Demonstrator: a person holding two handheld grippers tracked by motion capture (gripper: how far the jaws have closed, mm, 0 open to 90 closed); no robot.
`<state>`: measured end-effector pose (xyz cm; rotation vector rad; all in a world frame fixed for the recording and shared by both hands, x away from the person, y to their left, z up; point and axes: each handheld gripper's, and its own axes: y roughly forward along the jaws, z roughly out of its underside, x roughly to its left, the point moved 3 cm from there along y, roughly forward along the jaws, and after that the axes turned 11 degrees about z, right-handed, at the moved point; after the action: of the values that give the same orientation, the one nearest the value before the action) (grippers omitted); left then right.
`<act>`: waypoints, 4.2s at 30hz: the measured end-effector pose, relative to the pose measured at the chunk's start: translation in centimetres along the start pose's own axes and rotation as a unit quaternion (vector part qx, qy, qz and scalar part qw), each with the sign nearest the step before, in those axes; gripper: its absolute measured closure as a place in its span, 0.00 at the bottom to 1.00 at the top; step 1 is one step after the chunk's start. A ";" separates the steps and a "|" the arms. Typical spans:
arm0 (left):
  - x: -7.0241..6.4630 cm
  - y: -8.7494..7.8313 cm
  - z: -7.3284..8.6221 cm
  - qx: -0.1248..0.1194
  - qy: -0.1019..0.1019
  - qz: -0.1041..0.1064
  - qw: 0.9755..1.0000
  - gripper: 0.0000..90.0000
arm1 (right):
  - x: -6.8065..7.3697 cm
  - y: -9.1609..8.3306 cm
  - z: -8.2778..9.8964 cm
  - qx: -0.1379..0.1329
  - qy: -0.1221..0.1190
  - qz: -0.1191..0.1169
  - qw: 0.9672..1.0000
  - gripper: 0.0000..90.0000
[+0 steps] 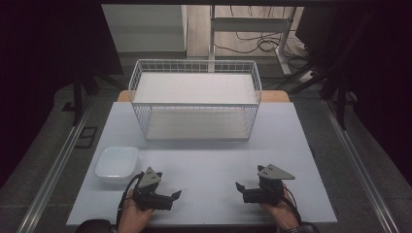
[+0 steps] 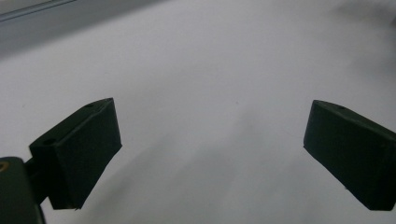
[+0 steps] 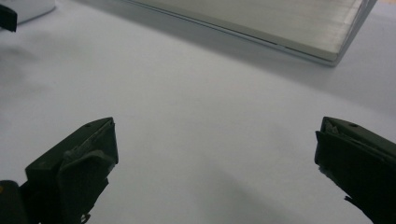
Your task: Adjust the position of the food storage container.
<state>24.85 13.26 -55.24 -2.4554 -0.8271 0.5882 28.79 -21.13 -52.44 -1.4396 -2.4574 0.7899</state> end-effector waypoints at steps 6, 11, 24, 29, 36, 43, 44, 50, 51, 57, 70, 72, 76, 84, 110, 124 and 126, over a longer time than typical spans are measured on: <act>0.0 0.1 -0.1 0.006 -0.005 0.021 1.000 0.04 | 0.1 0.0 0.0 -0.002 -0.019 0.005 1.000 0.00; -0.1 0.1 -0.2 0.010 -0.006 0.030 0.999 0.04 | 0.2 -0.1 -0.1 -0.008 -0.023 0.004 1.000 0.00; 0.5 -1.9 -1.2 -0.025 -0.028 0.047 0.998 0.32 | 0.6 -0.1 0.0 -0.004 -0.052 0.003 0.999 0.00; 1.5 -3.3 -1.3 -0.037 -0.015 0.019 0.999 0.58 | 0.6 0.0 0.1 -0.002 -0.056 0.005 0.998 0.00; 2.9 -5.6 -1.6 -0.063 -0.005 -0.033 0.997 0.86 | 0.7 0.0 0.1 0.004 -0.062 0.003 0.998 0.00; 4.9 -8.2 -1.1 -0.081 -0.026 -0.071 0.994 1.00 | 0.7 0.1 0.1 0.003 -0.064 0.003 0.998 0.00; 5.5 -8.9 -0.9 -0.086 -0.033 -0.083 0.992 1.00 | 0.8 0.1 0.2 0.004 -0.064 0.003 0.998 0.00; 7.4 -10.6 -0.1 -0.090 -0.044 -0.134 0.986 1.00 | 0.8 0.1 0.2 0.008 -0.067 0.003 0.998 0.00; 7.4 -10.6 -0.1 -0.090 -0.044 -0.134 0.986 1.00 | 0.8 0.1 0.2 0.008 -0.067 0.003 0.998 0.00; 9.2 -11.7 0.5 -0.093 -0.057 -0.178 0.978 1.00 | 1.0 0.2 0.2 0.009 -0.072 0.000 0.997 0.00; 13.5 -14.5 2.8 -0.097 -0.105 -0.274 0.951 1.00 | 1.2 0.3 0.3 0.013 -0.077 -0.002 0.997 0.00; 13.9 -14.5 3.1 -0.089 -0.113 -0.280 0.949 1.00 | 1.2 0.3 0.3 0.013 -0.078 -0.002 0.997 0.00; 14.4 -14.4 3.5 -0.066 -0.124 -0.293 0.946 1.00 | 1.2 0.3 0.3 0.015 -0.078 -0.003 0.997 0.00; 14.6 -14.1 3.7 -0.058 -0.140 -0.287 0.946 1.00 | 1.3 0.4 0.4 0.018 -0.083 -0.005 0.996 0.00; 11.3 -9.7 1.7 -0.009 -0.098 -0.207 0.973 1.00 | 1.3 0.5 0.4 0.022 -0.084 -0.003 0.996 0.00; 8.5 -7.0 0.3 0.004 -0.064 -0.154 0.986 1.00 | 1.3 0.5 0.5 0.022 -0.088 -0.001 0.996 0.00; 8.0 -6.6 0.1 0.004 -0.057 -0.147 0.987 1.00 | 1.3 0.5 0.4 0.022 -0.087 -0.001 0.996 0.00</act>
<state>27.72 23.08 -53.58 -2.2487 -1.2031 0.6236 28.29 -19.98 -53.21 -1.4083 -2.5480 1.0038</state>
